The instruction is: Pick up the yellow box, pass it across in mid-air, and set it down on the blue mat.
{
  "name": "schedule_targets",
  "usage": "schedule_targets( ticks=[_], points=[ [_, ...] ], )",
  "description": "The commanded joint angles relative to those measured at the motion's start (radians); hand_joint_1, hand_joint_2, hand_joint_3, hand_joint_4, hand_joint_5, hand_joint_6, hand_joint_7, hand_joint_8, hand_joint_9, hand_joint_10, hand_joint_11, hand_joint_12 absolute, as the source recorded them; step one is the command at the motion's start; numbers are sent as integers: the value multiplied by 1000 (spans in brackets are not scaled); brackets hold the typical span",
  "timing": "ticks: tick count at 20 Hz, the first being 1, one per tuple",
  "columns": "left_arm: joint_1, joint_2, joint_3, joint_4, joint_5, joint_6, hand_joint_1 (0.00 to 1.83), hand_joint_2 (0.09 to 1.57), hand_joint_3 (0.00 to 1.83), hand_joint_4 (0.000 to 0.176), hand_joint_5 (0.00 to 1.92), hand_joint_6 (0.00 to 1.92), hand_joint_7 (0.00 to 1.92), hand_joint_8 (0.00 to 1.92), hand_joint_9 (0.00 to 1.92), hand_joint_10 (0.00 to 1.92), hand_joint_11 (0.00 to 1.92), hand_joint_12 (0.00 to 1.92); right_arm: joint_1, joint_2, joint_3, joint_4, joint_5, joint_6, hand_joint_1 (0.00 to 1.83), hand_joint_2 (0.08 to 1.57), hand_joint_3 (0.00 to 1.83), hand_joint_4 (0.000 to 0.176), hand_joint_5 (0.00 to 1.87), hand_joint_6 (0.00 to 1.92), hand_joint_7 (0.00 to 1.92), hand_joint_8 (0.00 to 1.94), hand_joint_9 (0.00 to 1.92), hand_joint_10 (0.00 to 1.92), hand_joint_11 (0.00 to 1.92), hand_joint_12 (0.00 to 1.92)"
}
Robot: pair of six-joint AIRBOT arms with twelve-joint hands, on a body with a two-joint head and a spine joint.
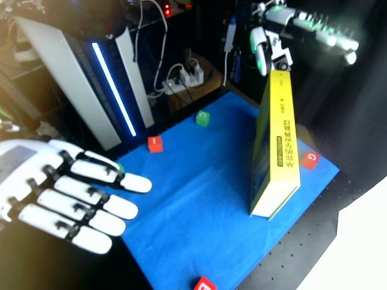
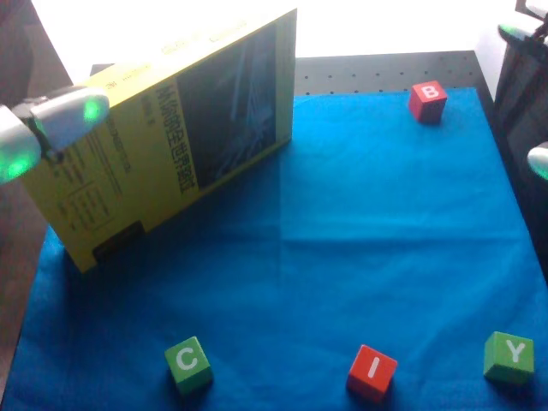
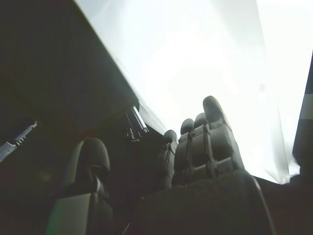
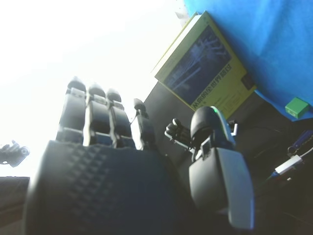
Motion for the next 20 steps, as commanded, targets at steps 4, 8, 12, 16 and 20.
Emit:
schedule_targets(
  ticks=[4, 8, 12, 16, 20],
  points=[
    [-3, -32, 16, -5, -88, -1, 407, 1139, 0, 119, 0, 0, 0, 0, 0, 0, 0, 40, 16, -9, 9, 1, 100, -3, 174, 1326, 4, 0, 0, 0, 0, 0, 0, 0, 18, 9],
    [-3, -83, 51, -64, -9, -3, 620, 1149, 0, 103, 0, 0, 0, 0, 0, 0, 0, 0, 15, -15, 11, 1, 91, -3, 141, 1292, 0, 19, 0, 0, 0, 0, 0, 0, 0, 0],
    [-2, -122, 88, -100, 50, -40, 718, 1118, 0, 35, 16, 11, 385, 0, 424, 235, 105, 1079, 15, -22, 13, -4, 74, -3, 177, 1285, 0, 52, 0, 0, 0, 0, 0, 0, 0, 0],
    [1, -133, 88, -105, 53, -46, 1079, 1164, 0, 0, 1079, 1884, 1285, 1895, 1429, 1909, 1505, 1918, 15, -29, 13, -4, 74, -3, 241, 1303, 4, 77, 0, 0, 0, 0, 0, 0, 0, 0],
    [4, -136, 86, -92, 49, -48, 1271, 1210, 10, 0, 1232, 1921, 1435, 1921, 1578, 1921, 1661, 1921, 15, -31, 13, -3, 74, -3, 255, 1313, 4, 77, 0, 0, 0, 0, 0, 0, 0, 0]
  ],
)
